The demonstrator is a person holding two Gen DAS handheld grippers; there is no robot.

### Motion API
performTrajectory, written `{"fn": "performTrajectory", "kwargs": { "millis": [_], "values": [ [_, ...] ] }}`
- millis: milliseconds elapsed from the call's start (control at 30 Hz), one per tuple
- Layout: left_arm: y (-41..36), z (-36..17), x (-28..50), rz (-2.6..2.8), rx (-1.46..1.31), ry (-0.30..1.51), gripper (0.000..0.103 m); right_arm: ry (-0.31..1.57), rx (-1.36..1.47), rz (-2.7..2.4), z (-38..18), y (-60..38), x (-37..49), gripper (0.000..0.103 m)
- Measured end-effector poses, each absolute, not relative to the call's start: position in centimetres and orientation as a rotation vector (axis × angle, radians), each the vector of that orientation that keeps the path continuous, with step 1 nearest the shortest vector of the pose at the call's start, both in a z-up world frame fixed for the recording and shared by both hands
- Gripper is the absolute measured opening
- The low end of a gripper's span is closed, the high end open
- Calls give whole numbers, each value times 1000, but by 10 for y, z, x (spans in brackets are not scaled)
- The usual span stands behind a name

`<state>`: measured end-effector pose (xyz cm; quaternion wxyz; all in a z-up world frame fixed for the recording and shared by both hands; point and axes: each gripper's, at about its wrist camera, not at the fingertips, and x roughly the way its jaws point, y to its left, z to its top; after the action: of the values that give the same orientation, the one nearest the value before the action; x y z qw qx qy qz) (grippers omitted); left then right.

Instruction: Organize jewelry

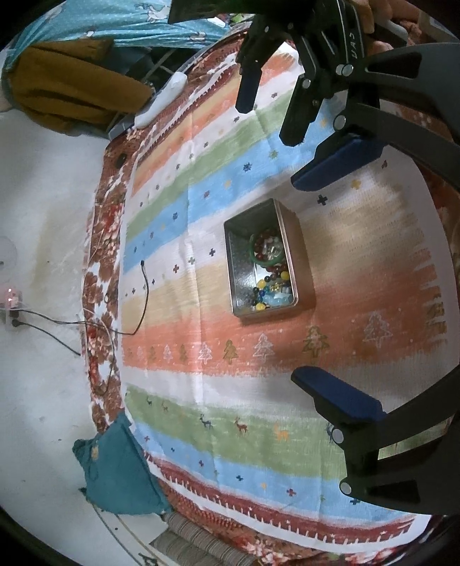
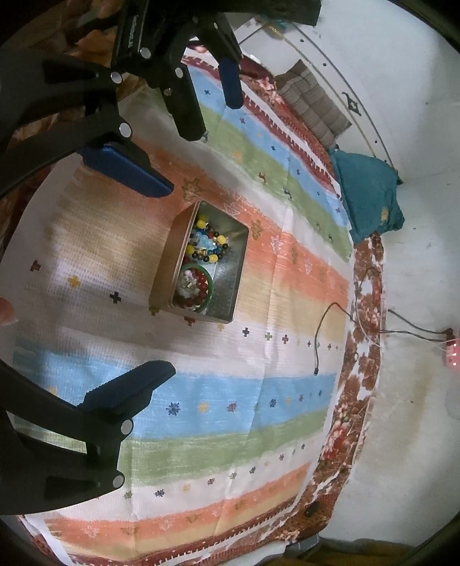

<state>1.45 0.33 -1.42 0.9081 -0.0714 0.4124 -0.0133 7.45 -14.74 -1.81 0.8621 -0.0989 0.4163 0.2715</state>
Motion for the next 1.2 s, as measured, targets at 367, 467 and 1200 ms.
{"fn": "performTrajectory", "kwargs": {
  "millis": [367,467,1200],
  "values": [
    [2,-13,11,-16,-129,835,97,861,-205,570,-16,-149,71,96],
    [2,-12,11,-16,-129,833,97,863,-199,567,-15,-149,71,96],
    [2,-12,6,15,-104,802,97,876,-214,563,-18,-146,69,98]
  ]
}}
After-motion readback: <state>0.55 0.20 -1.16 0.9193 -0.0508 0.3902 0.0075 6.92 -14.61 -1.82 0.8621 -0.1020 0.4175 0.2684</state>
